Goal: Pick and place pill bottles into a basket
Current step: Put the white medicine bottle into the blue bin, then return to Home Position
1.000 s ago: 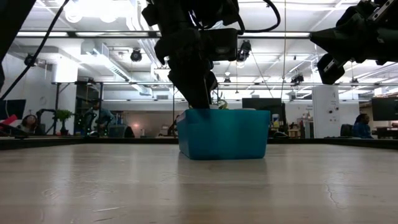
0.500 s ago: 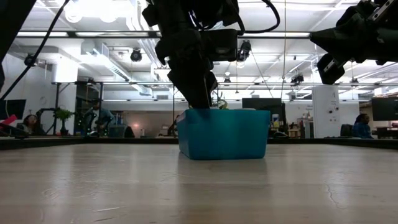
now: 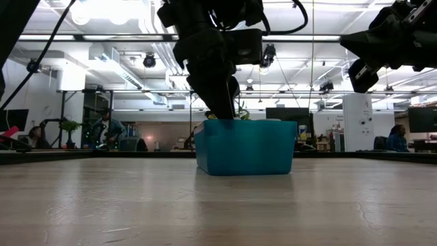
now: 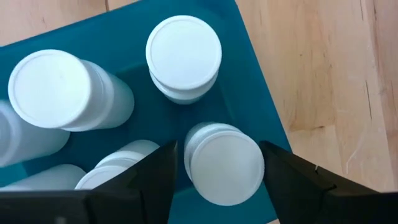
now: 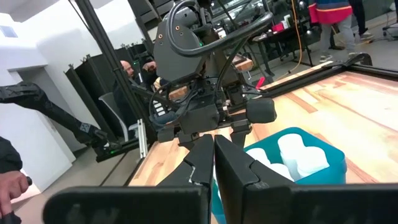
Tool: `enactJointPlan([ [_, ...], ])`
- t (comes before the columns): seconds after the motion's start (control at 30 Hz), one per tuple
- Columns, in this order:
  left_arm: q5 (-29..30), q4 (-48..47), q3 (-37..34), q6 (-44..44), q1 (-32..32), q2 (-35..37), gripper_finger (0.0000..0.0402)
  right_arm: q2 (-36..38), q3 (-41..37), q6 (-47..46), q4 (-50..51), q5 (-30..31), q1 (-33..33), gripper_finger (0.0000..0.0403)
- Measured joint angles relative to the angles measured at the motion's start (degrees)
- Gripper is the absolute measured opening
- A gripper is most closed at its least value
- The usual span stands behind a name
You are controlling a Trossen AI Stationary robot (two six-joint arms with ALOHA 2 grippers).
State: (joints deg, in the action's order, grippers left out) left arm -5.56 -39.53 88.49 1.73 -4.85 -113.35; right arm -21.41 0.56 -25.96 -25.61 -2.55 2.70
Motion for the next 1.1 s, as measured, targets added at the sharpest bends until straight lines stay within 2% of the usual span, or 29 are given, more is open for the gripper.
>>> enactJointPlan([
  [0.47,0.1,-0.8,0.6,0.1,0.5,2.1,0.0205,0.0,0.0,0.3,0.0,0.8,0.0,0.0008],
  [0.67,0.4,-2.8,3.3,0.1,0.8,2.5,0.0206,0.0,0.0,0.4,-0.1,1.2,0.0,0.0008],
  [0.87,0.8,-8.1,9.5,0.7,0.8,3.0,0.0204,0.0,0.0,1.8,-0.2,1.2,0.0,0.0008],
  [0.97,2.4,-8.6,12.4,0.8,0.8,4.1,0.0191,0.0,0.0,3.8,-0.4,1.2,0.0,0.0008],
  [1.1,5.0,-8.2,14.7,1.9,0.8,7.0,0.0147,0.0,0.0,4.3,-0.8,1.2,0.0,0.0008],
])
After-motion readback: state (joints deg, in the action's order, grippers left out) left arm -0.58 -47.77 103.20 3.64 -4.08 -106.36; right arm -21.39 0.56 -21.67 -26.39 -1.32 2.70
